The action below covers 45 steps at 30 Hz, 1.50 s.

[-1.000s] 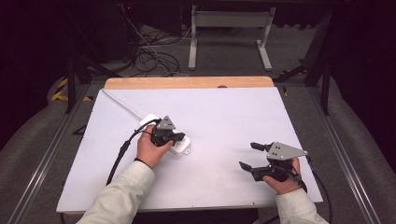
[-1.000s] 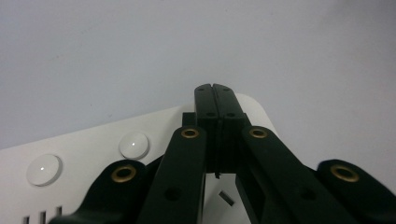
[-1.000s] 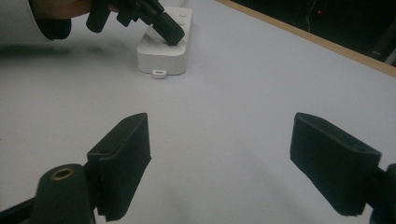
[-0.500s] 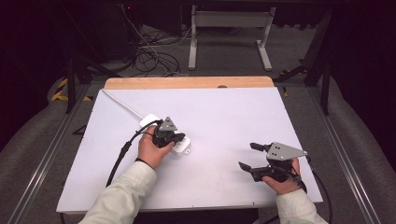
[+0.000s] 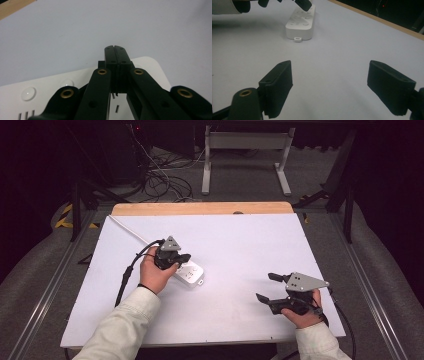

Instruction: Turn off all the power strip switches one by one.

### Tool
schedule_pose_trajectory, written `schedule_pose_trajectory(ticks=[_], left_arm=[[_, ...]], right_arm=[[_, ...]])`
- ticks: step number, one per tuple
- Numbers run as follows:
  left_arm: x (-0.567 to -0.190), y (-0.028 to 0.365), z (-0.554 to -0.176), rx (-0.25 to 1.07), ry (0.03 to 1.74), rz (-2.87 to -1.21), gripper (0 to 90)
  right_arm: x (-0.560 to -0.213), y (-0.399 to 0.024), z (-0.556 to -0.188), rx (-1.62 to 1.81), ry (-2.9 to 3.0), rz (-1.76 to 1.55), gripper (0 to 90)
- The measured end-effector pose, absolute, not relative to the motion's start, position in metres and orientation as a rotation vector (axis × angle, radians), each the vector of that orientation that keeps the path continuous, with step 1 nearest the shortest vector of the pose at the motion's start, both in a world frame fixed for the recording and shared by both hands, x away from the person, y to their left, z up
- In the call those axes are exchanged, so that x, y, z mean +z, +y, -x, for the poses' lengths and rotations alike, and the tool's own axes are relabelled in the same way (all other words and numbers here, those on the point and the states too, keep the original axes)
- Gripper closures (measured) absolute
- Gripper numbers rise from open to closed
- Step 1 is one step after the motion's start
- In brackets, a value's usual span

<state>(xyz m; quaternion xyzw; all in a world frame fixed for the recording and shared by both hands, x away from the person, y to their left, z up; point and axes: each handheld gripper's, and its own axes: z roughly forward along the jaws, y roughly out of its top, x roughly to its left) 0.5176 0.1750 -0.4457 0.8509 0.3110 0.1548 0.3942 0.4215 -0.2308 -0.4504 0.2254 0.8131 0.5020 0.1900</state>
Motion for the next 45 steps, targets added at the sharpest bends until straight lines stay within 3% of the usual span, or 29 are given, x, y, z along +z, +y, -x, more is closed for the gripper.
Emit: schedule_pose_trajectory(ticks=[45], left_arm=[[-0.462,0.179,-0.527,0.375,0.781,-2.215,89.8]], right_arm=[[-0.451,-0.232,-0.422,1.409,2.290,-0.638,20.6]])
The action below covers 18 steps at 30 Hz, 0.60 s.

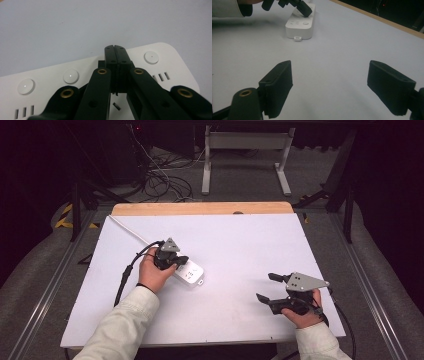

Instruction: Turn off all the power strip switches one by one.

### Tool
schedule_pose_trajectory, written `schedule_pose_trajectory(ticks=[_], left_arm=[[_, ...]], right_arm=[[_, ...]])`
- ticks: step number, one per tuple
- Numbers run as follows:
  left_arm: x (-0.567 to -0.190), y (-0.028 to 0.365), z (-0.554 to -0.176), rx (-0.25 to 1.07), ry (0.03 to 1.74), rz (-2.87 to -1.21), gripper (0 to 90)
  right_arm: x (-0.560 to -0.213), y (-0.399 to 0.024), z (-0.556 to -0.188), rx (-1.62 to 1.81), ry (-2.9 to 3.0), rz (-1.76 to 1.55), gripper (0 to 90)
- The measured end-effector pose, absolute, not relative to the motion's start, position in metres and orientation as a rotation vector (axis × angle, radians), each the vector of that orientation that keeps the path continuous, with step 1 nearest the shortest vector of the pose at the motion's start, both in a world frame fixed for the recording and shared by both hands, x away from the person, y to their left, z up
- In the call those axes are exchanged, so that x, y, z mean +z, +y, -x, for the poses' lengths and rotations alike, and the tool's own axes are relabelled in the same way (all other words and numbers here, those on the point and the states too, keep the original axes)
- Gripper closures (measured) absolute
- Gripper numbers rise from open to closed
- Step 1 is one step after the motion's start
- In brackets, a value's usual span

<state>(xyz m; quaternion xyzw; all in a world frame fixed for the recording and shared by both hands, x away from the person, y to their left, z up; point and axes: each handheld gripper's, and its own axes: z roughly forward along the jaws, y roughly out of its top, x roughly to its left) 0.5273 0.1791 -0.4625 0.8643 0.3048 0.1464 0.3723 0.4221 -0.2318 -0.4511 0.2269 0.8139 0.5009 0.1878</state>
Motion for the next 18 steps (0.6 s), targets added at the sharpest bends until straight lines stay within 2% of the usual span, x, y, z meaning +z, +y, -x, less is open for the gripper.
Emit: schedule_pose_trajectory(ticks=[18], left_arm=[[-0.4622,0.1748,-0.5246,0.427,0.760,-2.245,89.9]], right_arm=[[-0.4512,-0.2316,-0.4215,1.409,2.289,-0.637,20.9]])
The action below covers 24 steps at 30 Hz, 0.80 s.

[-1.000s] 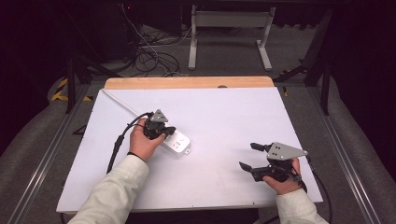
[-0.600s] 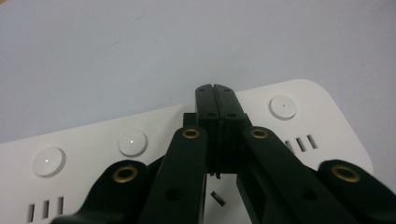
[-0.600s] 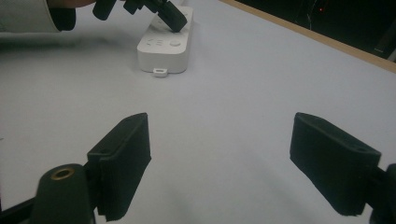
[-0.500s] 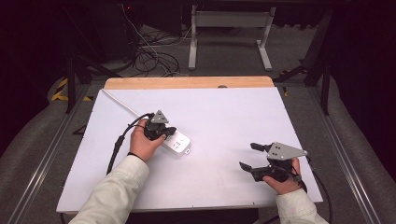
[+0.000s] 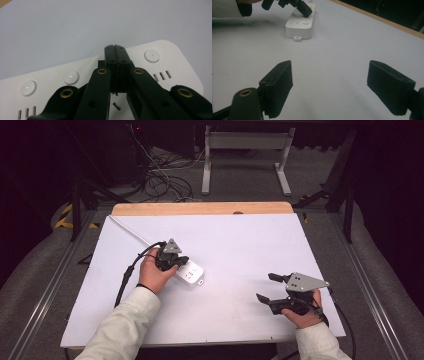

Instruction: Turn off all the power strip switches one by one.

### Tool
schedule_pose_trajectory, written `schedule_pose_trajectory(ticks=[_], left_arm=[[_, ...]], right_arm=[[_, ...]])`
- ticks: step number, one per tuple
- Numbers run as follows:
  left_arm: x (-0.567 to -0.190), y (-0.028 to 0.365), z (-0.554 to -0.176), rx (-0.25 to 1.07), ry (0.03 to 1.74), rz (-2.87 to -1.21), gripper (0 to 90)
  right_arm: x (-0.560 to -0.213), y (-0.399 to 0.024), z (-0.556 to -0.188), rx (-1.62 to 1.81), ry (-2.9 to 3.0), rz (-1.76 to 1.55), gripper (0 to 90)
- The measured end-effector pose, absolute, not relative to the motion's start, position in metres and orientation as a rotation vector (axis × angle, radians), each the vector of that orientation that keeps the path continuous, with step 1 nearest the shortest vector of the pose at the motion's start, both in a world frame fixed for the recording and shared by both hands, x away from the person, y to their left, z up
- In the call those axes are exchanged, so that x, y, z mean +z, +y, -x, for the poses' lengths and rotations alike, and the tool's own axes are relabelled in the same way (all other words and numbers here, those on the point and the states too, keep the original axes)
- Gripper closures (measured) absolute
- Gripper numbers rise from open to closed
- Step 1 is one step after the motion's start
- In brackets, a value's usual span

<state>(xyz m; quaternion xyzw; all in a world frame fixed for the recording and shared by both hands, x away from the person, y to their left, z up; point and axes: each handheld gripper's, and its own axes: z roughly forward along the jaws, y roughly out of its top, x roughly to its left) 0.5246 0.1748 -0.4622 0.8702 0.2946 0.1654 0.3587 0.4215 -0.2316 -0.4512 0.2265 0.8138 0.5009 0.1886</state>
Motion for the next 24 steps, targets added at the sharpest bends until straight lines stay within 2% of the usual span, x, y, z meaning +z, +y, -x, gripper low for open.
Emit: schedule_pose_trajectory(ticks=[24], left_arm=[[-0.4609,0.1736,-0.5269,0.378,0.838,-2.238,89.9]], right_arm=[[-0.4521,-0.2296,-0.4210,1.401,2.297,-0.634,21.1]])
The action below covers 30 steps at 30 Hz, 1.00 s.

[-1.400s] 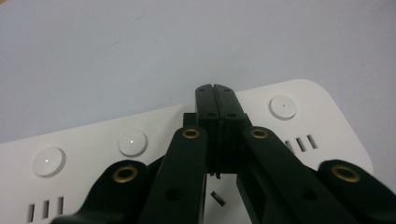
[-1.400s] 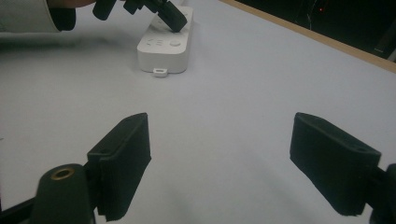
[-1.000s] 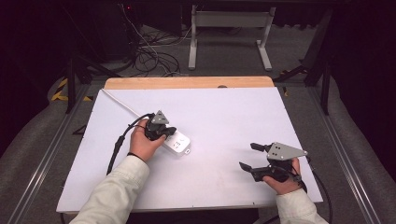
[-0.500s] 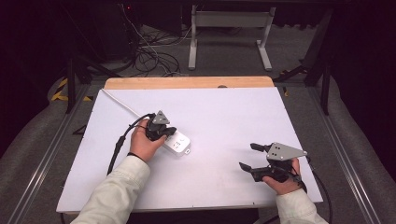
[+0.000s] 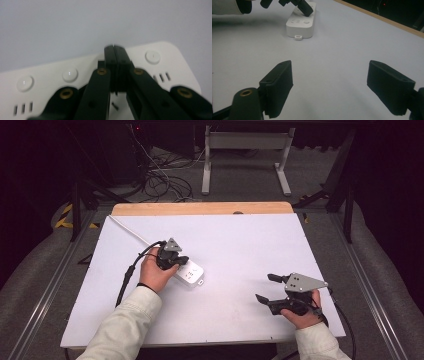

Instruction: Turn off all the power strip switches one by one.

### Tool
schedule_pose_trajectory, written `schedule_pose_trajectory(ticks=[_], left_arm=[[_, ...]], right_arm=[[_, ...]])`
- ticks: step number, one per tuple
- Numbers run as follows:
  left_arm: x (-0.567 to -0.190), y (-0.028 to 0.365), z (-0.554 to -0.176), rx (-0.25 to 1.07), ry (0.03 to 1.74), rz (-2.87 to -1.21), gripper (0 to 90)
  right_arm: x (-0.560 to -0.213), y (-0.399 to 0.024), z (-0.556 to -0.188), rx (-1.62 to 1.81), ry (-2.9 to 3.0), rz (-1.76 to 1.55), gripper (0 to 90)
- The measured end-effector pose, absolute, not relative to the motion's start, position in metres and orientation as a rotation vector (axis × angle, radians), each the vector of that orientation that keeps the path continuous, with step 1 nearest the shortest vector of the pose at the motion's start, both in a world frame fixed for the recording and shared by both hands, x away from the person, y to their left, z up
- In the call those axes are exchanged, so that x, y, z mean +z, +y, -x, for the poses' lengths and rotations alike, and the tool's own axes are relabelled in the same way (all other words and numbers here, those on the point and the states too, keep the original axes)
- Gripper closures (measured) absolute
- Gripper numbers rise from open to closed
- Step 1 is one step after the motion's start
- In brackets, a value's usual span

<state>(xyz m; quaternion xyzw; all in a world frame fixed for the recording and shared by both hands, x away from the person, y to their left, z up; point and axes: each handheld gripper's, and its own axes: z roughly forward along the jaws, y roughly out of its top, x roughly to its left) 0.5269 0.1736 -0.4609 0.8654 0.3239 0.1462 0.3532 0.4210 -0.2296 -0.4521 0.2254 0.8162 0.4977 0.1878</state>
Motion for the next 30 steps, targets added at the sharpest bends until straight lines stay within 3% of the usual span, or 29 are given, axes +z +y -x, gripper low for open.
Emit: schedule_pose_trajectory(ticks=[7,9,12,25,30], left_arm=[[-0.457,0.175,-0.525,0.432,0.830,-2.239,89.8],[-0.448,0.184,-0.522,0.411,0.821,-2.121,89.8],[-0.439,0.189,-0.522,0.429,0.813,-2.078,89.8],[-0.447,0.205,-0.530,0.496,0.881,-2.142,89.7],[-0.452,0.205,-0.534,0.463,0.894,-2.157,89.7]], right_arm=[[-0.451,-0.230,-0.421,1.405,2.293,-0.635,21.1],[-0.452,-0.231,-0.421,1.405,2.292,-0.637,21.1],[-0.452,-0.231,-0.423,1.402,2.293,-0.639,21.1],[-0.453,-0.231,-0.422,1.402,2.295,-0.640,21.1],[-0.453,-0.232,-0.423,1.402,2.293,-0.642,21.1]])
